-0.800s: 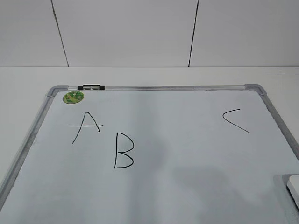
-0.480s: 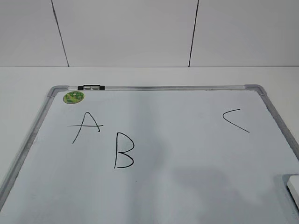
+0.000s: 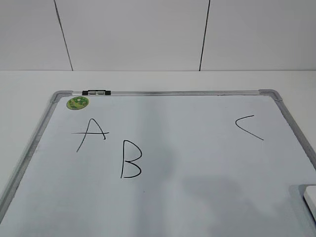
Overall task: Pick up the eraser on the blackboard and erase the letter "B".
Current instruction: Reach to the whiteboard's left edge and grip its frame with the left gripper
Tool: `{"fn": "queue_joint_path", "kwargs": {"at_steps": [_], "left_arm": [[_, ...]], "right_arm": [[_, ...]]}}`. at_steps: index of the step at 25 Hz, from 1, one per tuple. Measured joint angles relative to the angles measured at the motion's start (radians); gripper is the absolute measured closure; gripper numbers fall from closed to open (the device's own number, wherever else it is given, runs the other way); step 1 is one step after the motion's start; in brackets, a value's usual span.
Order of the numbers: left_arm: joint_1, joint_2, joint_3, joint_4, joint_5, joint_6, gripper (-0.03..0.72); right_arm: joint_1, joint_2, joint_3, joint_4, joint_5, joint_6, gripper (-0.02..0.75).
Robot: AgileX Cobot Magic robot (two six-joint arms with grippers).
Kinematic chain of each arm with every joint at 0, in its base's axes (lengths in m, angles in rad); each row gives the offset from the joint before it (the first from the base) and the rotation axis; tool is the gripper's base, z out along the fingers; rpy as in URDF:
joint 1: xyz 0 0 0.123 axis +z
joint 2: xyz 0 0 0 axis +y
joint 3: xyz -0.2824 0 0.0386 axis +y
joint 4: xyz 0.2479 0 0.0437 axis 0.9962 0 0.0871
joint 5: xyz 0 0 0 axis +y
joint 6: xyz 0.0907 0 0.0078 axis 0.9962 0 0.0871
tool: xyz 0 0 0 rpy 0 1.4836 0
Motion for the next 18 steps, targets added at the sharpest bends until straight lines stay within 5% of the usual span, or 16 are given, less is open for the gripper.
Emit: {"fn": "queue_joint_path", "kwargs": {"at_steps": [12, 18], "left_arm": [[0.000, 0.020, 0.000, -0.020, 0.000, 0.000, 0.449], [0.000, 0.221, 0.000, -0.021, 0.000, -0.002, 0.449]], "right_arm": [[0.000, 0.298, -0.040, 0.027, 0.026, 0.035, 0.154], [0.000, 0.474, -0.139, 0.035, 0.090, 0.062, 0.153]]}}
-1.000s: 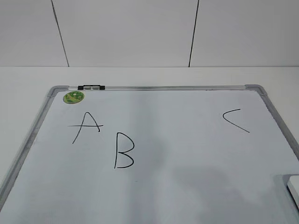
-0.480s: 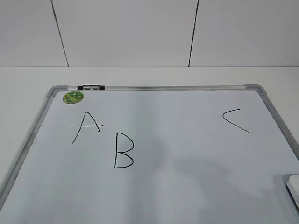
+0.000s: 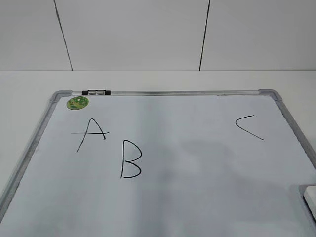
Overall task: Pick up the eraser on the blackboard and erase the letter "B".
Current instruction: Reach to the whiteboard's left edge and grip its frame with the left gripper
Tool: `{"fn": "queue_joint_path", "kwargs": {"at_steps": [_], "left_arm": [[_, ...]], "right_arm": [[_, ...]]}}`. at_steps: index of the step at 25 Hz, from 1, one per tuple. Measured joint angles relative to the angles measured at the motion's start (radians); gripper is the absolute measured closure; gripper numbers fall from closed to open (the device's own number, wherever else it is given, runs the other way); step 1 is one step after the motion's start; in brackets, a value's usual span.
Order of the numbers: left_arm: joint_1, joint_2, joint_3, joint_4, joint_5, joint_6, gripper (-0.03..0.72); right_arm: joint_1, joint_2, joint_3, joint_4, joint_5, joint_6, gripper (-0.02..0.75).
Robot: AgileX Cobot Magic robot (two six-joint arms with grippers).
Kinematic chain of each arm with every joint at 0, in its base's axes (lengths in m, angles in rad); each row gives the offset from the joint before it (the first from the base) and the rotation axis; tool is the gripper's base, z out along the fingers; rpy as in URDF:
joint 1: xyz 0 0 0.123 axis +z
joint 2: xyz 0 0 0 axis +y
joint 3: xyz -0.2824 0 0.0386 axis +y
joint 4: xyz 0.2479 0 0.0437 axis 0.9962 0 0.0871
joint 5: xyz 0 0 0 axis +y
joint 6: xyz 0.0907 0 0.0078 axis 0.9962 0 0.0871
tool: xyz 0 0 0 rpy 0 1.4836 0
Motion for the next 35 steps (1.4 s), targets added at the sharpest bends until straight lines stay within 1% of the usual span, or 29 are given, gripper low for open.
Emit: {"fn": "queue_joint_path", "kwargs": {"at_steps": [4, 7, 14, 17, 23, 29, 35], "left_arm": [[0.000, 0.182, -0.022, 0.000, -0.010, -0.036, 0.449], [0.000, 0.332, -0.067, 0.000, -0.025, -0.046, 0.449], [0.000, 0.711, -0.250, -0.002, -0.052, -0.050, 0.449], [0.000, 0.899, -0.341, -0.002, -0.058, -0.050, 0.449], [-0.002, 1.202, -0.507, -0.002, -0.066, -0.051, 0.449], [-0.016, 1.399, -0.592, -0.002, -0.122, -0.051, 0.448], [-0.055, 1.508, -0.604, -0.002, -0.212, -0.052, 0.449]], "right_arm": [[0.000, 0.120, -0.065, 0.009, 0.005, 0.019, 0.153], [0.000, 0.193, -0.099, 0.014, 0.005, 0.041, 0.153], [0.000, 0.278, -0.120, 0.027, 0.005, 0.067, 0.153], [0.000, 0.290, -0.120, 0.031, 0.005, 0.069, 0.153], [0.000, 0.292, -0.120, 0.059, 0.005, 0.071, 0.154], [0.000, 0.293, -0.120, 0.095, 0.005, 0.071, 0.153], [0.000, 0.296, -0.120, 0.104, 0.005, 0.071, 0.153]]}}
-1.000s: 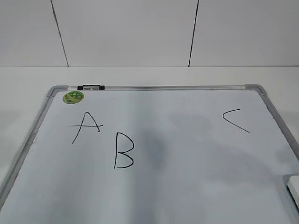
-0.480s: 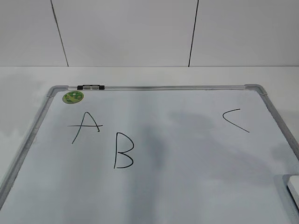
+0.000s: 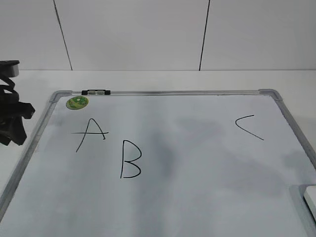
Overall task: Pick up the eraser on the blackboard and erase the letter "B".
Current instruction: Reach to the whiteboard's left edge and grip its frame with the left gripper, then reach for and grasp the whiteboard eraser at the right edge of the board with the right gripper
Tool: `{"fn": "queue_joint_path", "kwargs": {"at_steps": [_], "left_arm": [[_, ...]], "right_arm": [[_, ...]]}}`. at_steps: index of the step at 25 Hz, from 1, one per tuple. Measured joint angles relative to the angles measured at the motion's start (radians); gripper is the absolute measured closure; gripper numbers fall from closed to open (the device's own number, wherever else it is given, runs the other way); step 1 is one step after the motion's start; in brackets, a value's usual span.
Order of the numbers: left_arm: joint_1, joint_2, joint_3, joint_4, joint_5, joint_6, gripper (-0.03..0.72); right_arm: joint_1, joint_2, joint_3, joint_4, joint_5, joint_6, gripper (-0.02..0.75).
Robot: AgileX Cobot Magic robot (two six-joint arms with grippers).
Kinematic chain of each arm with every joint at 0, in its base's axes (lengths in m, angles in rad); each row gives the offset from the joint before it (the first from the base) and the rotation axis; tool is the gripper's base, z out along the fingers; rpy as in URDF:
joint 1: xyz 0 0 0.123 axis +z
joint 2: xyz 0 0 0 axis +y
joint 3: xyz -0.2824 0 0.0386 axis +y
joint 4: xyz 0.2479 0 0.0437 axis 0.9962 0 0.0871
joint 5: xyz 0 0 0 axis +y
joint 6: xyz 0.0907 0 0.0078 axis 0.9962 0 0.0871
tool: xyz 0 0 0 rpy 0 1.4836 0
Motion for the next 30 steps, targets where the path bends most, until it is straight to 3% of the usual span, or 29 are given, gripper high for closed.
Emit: {"fn": "queue_joint_path", "kwargs": {"at_steps": [23, 30], "left_arm": [[-0.014, 0.146, -0.007, 0.014, -0.158, -0.002, 0.478], [-0.014, 0.146, -0.007, 0.014, -0.158, -0.008, 0.632]], "right_arm": [[0.000, 0.002, 0.000, 0.001, 0.000, 0.002, 0.153], [0.000, 0.002, 0.000, 0.001, 0.000, 0.002, 0.154]]}}
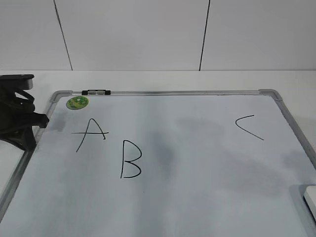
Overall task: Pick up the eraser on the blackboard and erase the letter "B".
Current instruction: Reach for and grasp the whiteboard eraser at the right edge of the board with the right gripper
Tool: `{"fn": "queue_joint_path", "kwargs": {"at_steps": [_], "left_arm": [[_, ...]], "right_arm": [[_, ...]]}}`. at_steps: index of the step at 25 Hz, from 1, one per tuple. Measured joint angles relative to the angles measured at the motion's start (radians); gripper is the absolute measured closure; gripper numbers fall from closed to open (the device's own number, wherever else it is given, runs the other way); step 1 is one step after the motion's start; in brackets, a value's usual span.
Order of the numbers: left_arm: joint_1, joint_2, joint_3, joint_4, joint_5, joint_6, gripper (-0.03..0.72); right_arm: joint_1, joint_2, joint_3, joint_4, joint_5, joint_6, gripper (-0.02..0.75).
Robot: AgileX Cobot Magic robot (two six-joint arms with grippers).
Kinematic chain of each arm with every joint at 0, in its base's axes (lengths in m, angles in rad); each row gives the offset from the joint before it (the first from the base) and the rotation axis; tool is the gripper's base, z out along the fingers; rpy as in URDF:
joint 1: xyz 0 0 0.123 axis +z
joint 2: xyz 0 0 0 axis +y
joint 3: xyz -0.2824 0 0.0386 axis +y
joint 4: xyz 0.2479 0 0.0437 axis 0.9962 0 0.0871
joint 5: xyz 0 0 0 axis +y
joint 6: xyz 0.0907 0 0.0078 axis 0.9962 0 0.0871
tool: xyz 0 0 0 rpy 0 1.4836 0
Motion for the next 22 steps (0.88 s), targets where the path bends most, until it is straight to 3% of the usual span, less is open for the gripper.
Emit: {"fn": "queue_joint_path", "kwargs": {"at_steps": [15, 22], "left_arm": [[0.000, 0.000, 0.000, -0.002, 0.000, -0.019, 0.651], [0.000, 0.000, 0.000, -0.002, 0.000, -0.019, 0.651]], "right_arm": [[0.000, 0.029, 0.005, -0.026, 0.000, 0.002, 0.132], [0.000, 0.043, 0.141, -0.026, -0.011, 0.002, 0.077]]}}
